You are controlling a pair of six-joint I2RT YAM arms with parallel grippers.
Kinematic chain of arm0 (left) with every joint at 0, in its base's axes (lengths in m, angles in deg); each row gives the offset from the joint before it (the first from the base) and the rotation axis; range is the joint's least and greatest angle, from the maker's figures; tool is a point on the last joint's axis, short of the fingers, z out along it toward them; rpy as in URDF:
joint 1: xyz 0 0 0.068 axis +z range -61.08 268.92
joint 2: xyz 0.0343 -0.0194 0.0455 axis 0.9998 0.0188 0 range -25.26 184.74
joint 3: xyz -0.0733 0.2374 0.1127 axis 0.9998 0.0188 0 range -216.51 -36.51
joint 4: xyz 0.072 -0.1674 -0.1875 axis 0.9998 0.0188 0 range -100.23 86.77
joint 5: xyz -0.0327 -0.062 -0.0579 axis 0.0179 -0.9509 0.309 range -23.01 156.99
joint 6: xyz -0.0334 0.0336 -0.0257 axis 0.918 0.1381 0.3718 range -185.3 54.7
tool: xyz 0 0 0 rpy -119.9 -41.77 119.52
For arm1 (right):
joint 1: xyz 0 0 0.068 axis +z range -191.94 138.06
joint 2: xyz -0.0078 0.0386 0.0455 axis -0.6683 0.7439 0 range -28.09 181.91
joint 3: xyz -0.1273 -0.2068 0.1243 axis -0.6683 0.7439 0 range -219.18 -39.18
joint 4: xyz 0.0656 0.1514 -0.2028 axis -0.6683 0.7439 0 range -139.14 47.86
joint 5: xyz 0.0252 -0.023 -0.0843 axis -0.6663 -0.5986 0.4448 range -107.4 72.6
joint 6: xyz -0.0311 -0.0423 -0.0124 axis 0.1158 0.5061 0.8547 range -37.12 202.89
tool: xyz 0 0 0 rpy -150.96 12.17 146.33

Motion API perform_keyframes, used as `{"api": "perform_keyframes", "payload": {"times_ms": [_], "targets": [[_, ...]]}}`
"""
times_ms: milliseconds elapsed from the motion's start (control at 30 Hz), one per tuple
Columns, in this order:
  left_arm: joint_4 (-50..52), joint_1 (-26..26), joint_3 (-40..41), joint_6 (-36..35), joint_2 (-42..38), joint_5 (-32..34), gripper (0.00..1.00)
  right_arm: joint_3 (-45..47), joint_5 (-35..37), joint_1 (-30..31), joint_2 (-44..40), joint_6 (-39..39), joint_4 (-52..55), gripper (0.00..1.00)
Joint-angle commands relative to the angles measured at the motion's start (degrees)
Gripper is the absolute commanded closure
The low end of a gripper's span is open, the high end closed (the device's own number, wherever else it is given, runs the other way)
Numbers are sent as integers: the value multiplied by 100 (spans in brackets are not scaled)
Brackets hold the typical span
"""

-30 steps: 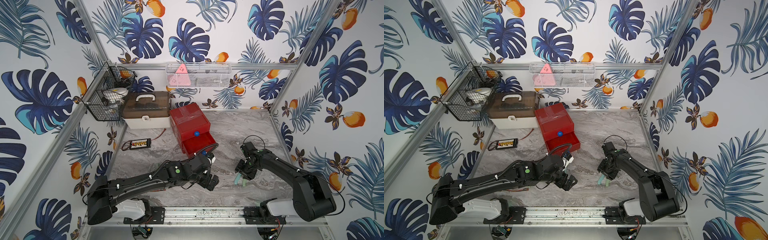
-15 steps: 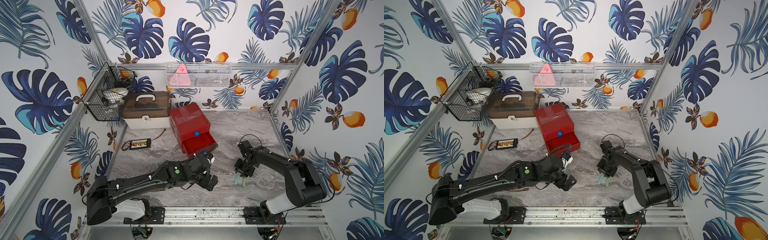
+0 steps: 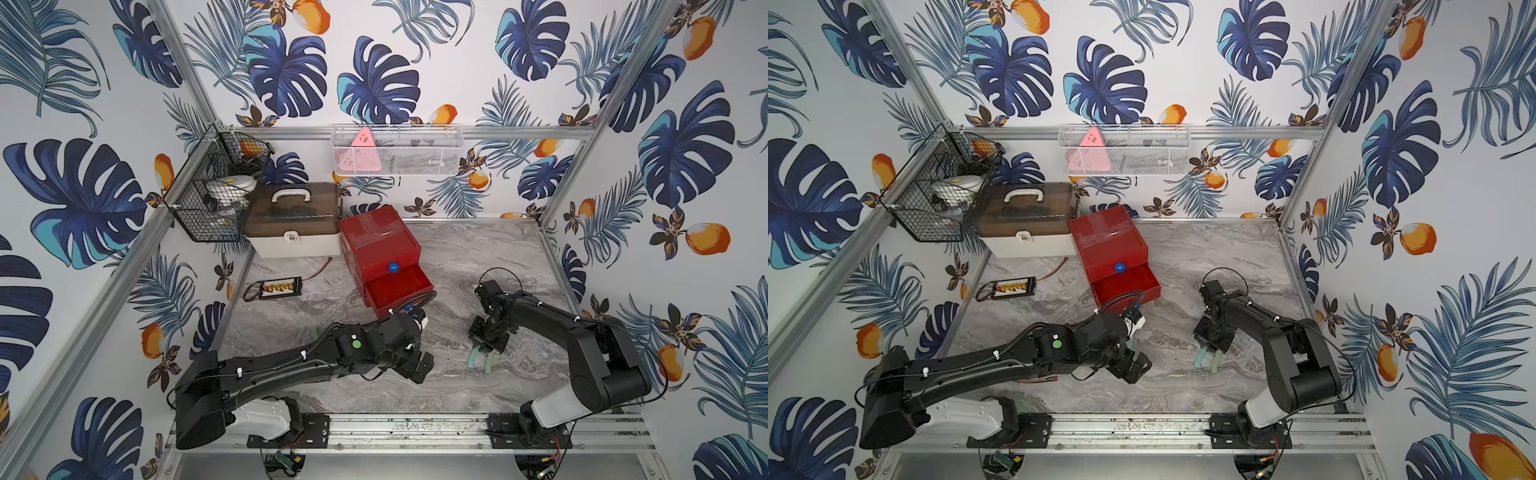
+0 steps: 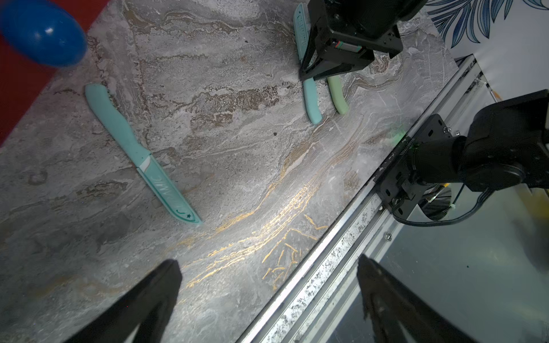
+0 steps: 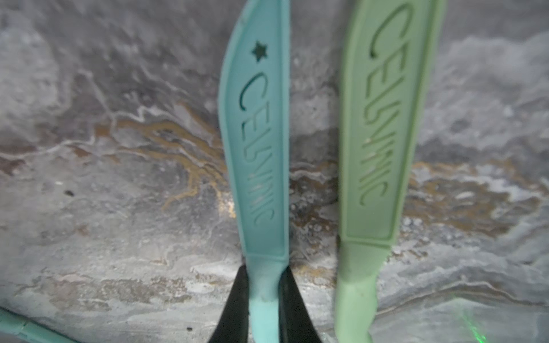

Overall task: Place the fruit knives into the drawer by color
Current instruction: Pick up the fruit knife from the center of the board.

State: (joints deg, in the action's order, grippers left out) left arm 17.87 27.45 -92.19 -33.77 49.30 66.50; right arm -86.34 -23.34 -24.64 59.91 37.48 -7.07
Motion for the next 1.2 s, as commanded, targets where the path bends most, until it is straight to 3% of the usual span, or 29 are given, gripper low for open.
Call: {"api": "perform_keyframes", "payload": {"times_ms": [0, 333, 700, 933, 1167], "targets": [[-93, 4, -61, -76, 39, 27, 1, -108, -45, 6, -202, 74, -11, 96], [123, 126, -345, -258, 3, 175, 1, -149, -253, 10, -578, 18, 153, 96], [666, 1637, -1007, -750, -82, -619, 1, -352, -618, 106, -851, -214, 171, 100], [1069, 2181, -1728, -1139, 91, -709, 1, -949, -637, 598, -632, -438, 206, 100], [1318, 2512, -2413, -1291, 381, -549, 1, -2204, -688, 1289, -180, -1228, 118, 100]]}}
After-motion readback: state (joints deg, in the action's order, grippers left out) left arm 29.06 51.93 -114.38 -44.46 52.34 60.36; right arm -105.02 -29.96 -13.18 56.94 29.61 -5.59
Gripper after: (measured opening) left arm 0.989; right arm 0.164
